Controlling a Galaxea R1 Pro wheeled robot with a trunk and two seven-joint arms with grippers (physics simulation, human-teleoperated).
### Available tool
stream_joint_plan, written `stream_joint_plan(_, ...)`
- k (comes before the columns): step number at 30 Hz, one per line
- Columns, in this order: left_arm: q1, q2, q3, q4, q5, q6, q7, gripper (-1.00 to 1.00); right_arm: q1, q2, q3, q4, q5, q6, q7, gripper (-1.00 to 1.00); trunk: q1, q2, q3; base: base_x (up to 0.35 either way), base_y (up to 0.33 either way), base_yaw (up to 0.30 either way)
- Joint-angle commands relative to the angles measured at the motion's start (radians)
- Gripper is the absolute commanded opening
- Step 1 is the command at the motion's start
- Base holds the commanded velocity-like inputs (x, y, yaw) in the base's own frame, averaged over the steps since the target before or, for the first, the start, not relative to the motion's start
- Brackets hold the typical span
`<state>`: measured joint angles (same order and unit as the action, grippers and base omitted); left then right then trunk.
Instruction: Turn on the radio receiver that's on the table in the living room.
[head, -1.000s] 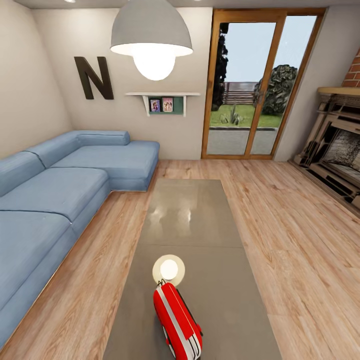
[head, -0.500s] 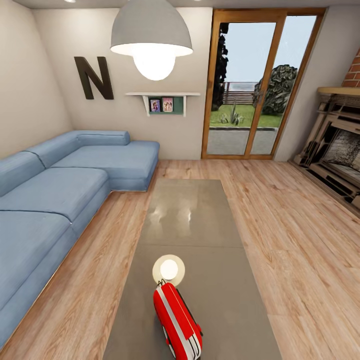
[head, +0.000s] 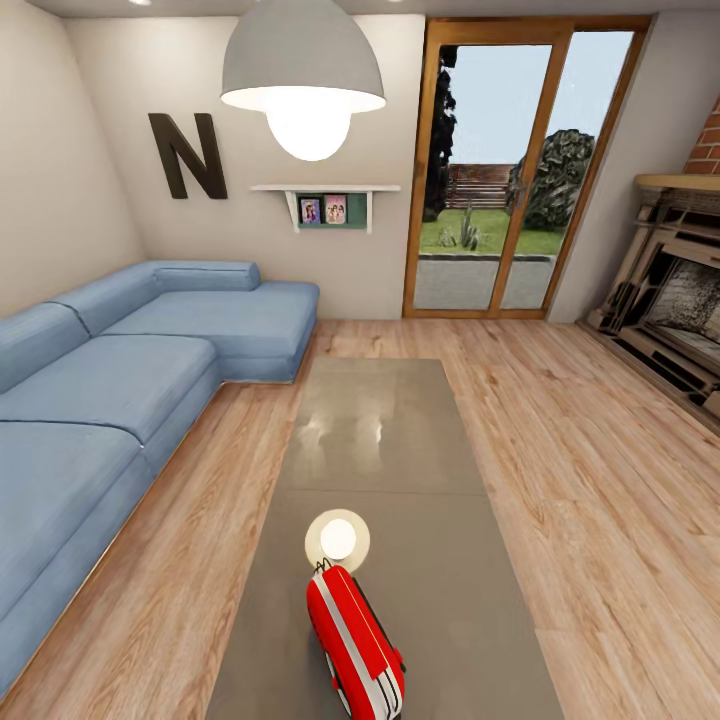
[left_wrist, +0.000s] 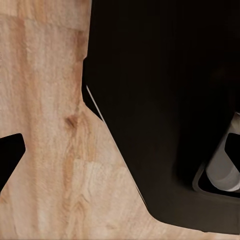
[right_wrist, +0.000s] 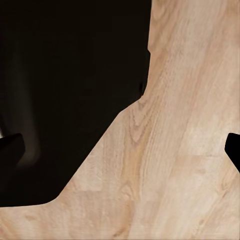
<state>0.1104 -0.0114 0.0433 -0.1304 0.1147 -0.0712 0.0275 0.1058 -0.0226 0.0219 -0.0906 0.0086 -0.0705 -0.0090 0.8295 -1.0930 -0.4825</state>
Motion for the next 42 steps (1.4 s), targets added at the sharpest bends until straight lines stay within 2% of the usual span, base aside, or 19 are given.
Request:
stream_joint_plan(1,0.0,0.0,0.0,0.0,0.0,0.0,0.0,1.0,0.0,0.0,0.0,-0.002,0.0,0.0,0.0,1.0,0.0,0.0,0.0,0.0,0.0,0.0)
stream_joint_plan(5,0.0,0.001,0.0,-0.006,-0.001,-0.001,0.0,1.0,0.0,-0.002,-0.002,-0.022,0.001,-0.001,0.0,1.0,0.0,0.0,0.0,0.0,0.0,0.0)
stream_joint_plan(11,0.0,0.011,-0.001,-0.067,-0.003,0.001,0.001,1.0,0.0,-0.005,-0.001,-0.131,0.004,0.01,0.0,1.0,0.0,0.0,0.0,0.0,0.0,0.0)
stream_joint_plan(14,0.0,0.015,-0.001,-0.088,-0.003,0.002,0.002,1.0,0.0,-0.005,-0.001,-0.15,0.007,0.011,0.001,1.0,0.0,0.0,0.0,0.0,0.0,0.0)
stream_joint_plan(18,0.0,0.017,0.0,-0.157,-0.006,0.007,0.0,1.0,-0.004,-0.027,0.0,-0.22,0.009,0.012,0.002,1.0,0.0,0.0,0.0,0.0,0.0,0.0)
stream_joint_plan(22,0.0,0.018,-0.001,-0.214,-0.007,0.011,-0.003,1.0,-0.004,-0.036,0.0,-0.293,0.011,0.019,-0.003,1.0,0.0,0.0,0.0,0.0,0.0,0.0)
stream_joint_plan(24,0.0,0.022,-0.002,-0.297,-0.009,0.015,-0.005,1.0,-0.013,-0.046,-0.001,-0.401,0.011,0.085,-0.011,1.0,0.0,0.0,0.0,0.0,0.0,0.0)
stream_joint_plan(27,0.0,0.045,-0.001,-0.4,-0.01,0.039,-0.006,1.0,-0.04,-0.048,-0.001,-0.521,0.013,0.183,-0.01,1.0,0.0,0.0,0.0,0.0,0.0,0.0)
stream_joint_plan(29,0.0,0.063,-0.001,-0.476,-0.01,0.078,-0.007,1.0,-0.063,-0.049,-0.001,-0.589,0.014,0.232,-0.009,1.0,0.0,0.0,0.0,0.0,0.0,0.0)
stream_joint_plan(30,0.0,0.079,0.0,-0.553,-0.009,0.122,-0.011,1.0,-0.088,-0.049,0.0,-0.642,0.015,0.274,-0.007,1.0,0.0,0.0,0.0,0.0,0.0,0.0)
stream_joint_plan(32,0.0,0.094,0.0,-0.66,-0.008,0.181,-0.014,1.0,-0.128,-0.049,-0.001,-0.697,0.016,0.327,-0.003,1.0,0.0,0.0,0.0,0.0,0.0,0.0)
stream_joint_plan(36,0.0,0.103,0.0,-0.814,-0.007,0.265,-0.017,1.0,-0.185,-0.049,0.001,-0.762,0.016,0.394,0.001,1.0,0.0,0.0,0.0,0.0,0.0,0.0)
stream_joint_plan(38,-0.001,0.105,0.0,-0.925,-0.006,0.327,-0.018,1.0,-0.215,-0.048,0.002,-0.853,0.016,0.458,0.005,1.0,0.0,0.0,0.0,0.0,0.0,0.0)
stream_joint_plan(42,-0.016,0.107,0.0,-0.994,-0.003,0.387,-0.022,1.0,-0.235,-0.048,0.003,-0.997,0.014,0.563,0.007,1.0,0.0,0.0,0.0,0.0,0.0,0.0)
